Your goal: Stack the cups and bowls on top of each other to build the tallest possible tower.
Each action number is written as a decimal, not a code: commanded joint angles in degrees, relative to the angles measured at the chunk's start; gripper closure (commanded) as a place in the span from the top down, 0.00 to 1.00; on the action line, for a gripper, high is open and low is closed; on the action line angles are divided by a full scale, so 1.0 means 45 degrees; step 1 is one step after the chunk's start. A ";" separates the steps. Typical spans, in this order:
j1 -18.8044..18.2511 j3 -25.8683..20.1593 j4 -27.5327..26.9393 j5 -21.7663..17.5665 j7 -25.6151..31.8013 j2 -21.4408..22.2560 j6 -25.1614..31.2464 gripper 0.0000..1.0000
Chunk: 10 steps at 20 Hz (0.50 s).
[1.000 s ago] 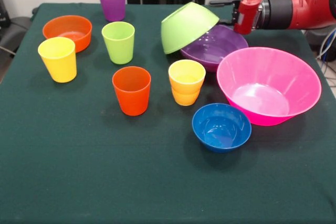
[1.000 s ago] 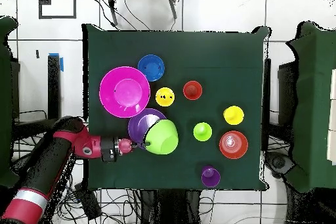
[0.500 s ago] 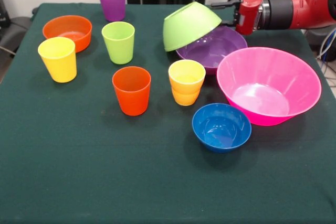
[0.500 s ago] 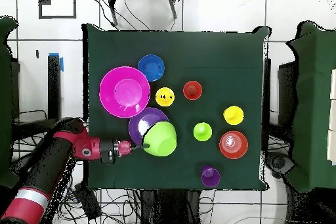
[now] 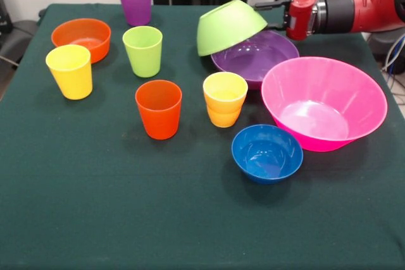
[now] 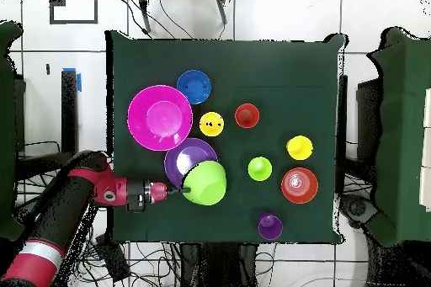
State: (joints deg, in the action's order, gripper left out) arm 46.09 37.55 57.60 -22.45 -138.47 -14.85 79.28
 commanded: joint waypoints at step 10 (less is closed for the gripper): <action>-0.1141 -0.3457 0.0185 0.0571 0.2125 0.0985 0.0330 1.00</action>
State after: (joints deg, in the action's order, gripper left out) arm 42.73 34.07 57.72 -22.51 -138.47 -11.10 79.61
